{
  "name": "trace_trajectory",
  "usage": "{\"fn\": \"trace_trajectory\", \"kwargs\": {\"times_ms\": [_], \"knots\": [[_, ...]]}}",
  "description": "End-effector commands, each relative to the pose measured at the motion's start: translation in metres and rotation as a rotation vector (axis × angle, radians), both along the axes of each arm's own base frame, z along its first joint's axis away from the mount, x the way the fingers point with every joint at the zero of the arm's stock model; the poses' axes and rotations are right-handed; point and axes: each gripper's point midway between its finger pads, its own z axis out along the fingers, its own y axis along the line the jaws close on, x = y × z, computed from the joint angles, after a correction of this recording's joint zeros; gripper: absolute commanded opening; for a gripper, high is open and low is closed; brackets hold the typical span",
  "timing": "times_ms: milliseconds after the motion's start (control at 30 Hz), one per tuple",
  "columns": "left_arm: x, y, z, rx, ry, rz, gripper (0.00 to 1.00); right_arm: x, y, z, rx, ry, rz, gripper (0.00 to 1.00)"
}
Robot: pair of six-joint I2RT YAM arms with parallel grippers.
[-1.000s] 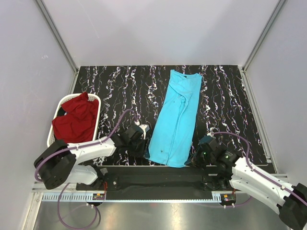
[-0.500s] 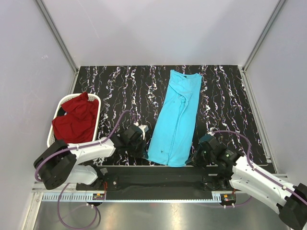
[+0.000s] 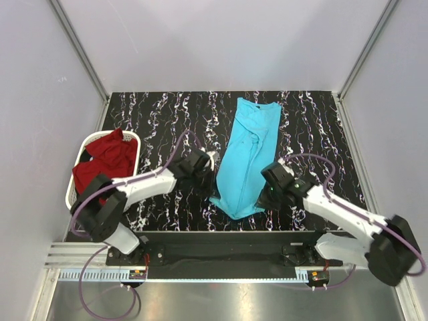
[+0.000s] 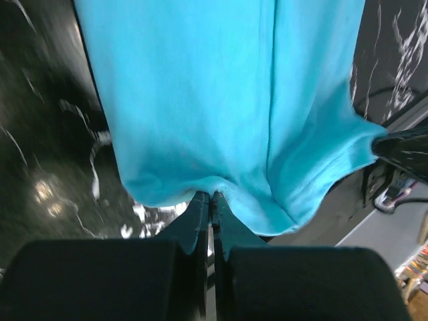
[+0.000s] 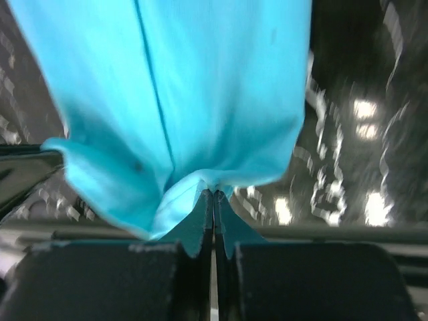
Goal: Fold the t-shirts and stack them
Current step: Fold the tshirt
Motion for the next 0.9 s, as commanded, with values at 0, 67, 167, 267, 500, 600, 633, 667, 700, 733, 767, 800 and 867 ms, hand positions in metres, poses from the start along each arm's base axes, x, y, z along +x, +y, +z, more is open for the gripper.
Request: {"fn": "trace_trajectory", "kwargs": {"times_ms": [0,67,167,267,500,600,633,667,700,733,767,800,867], "knots": [[0.038,-0.013,0.017,-0.038,-0.023,-0.02,0.0,0.049,-0.016,0.008,-0.152,-0.102,0.036,0.0],[0.068,-0.019,0.035,-0.05,-0.071,-0.009,0.0,0.077,-0.019,0.012,-0.161,-0.114,0.027,0.0],[0.11,-0.025,0.047,-0.048,-0.103,0.007,0.0,0.115,-0.023,0.02,-0.195,-0.169,0.077,0.0],[0.144,-0.032,0.048,-0.106,-0.061,0.031,0.0,0.147,-0.021,0.022,-0.217,-0.184,0.112,0.0],[0.215,-0.048,0.046,-0.125,-0.125,0.038,0.0,0.207,-0.05,0.021,-0.291,-0.214,0.07,0.0],[0.237,-0.052,0.044,-0.151,-0.115,0.047,0.0,0.227,-0.049,0.031,-0.267,-0.255,0.073,0.0],[0.247,-0.053,0.048,-0.164,-0.128,0.054,0.0,0.234,-0.052,0.031,-0.261,-0.26,0.064,0.0],[0.251,-0.053,0.039,-0.162,-0.114,0.056,0.0,0.239,-0.052,0.037,-0.248,-0.272,0.062,0.0],[0.254,-0.055,0.039,-0.172,-0.114,0.052,0.0,0.242,-0.053,0.036,-0.247,-0.272,0.062,0.0],[0.263,-0.056,0.046,-0.185,-0.133,0.054,0.0,0.247,-0.059,0.034,-0.24,-0.265,0.05,0.0],[0.266,-0.056,0.037,-0.183,-0.118,0.057,0.0,0.25,-0.062,0.034,-0.244,-0.268,0.048,0.0],[0.27,-0.058,0.038,-0.193,-0.119,0.053,0.0,0.253,-0.066,0.032,-0.241,-0.263,0.04,0.0],[0.282,-0.055,0.035,-0.192,-0.127,0.071,0.0,0.26,-0.073,0.032,-0.223,-0.262,0.026,0.0]]}}
